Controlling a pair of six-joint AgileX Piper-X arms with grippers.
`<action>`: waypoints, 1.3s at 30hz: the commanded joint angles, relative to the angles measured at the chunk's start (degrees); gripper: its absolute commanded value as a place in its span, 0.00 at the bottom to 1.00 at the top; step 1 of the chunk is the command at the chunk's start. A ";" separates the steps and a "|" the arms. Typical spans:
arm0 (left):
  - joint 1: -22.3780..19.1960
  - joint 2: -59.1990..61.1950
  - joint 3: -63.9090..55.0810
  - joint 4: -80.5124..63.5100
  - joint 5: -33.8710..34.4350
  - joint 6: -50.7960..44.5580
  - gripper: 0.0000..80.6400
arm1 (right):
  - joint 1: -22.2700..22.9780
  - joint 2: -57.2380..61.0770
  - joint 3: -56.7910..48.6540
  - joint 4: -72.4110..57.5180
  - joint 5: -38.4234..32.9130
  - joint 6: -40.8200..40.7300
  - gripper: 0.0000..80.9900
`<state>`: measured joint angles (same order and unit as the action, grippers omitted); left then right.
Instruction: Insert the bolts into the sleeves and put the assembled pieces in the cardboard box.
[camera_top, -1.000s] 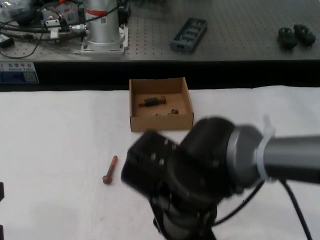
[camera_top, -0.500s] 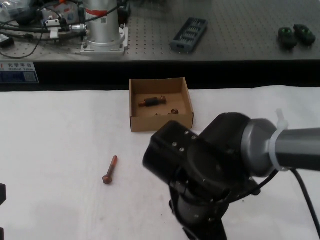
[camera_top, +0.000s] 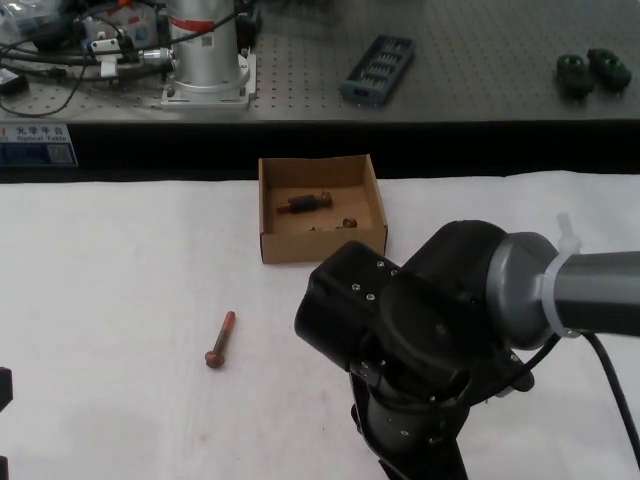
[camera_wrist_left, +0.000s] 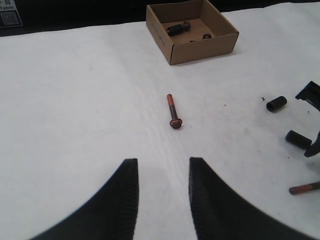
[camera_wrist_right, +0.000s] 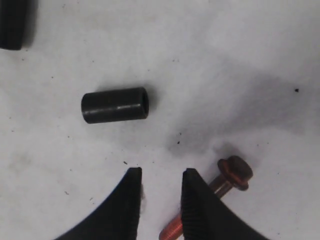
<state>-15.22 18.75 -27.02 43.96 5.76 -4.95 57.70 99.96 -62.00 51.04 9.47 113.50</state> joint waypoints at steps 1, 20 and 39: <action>-0.14 -0.35 -0.26 -0.29 1.15 0.61 0.32 | 0.41 0.57 -0.06 0.78 0.28 1.17 0.26; -0.14 -0.35 -0.26 -0.29 1.41 0.61 0.32 | 1.63 -3.83 9.94 -9.53 0.67 -28.47 0.26; -0.14 -0.35 -0.26 -0.29 1.41 0.61 0.32 | -2.80 -12.57 8.57 -7.59 -13.00 -67.98 0.16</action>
<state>-15.22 18.75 -27.02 44.36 7.07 -4.79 54.81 91.21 -52.70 40.71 -2.71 48.16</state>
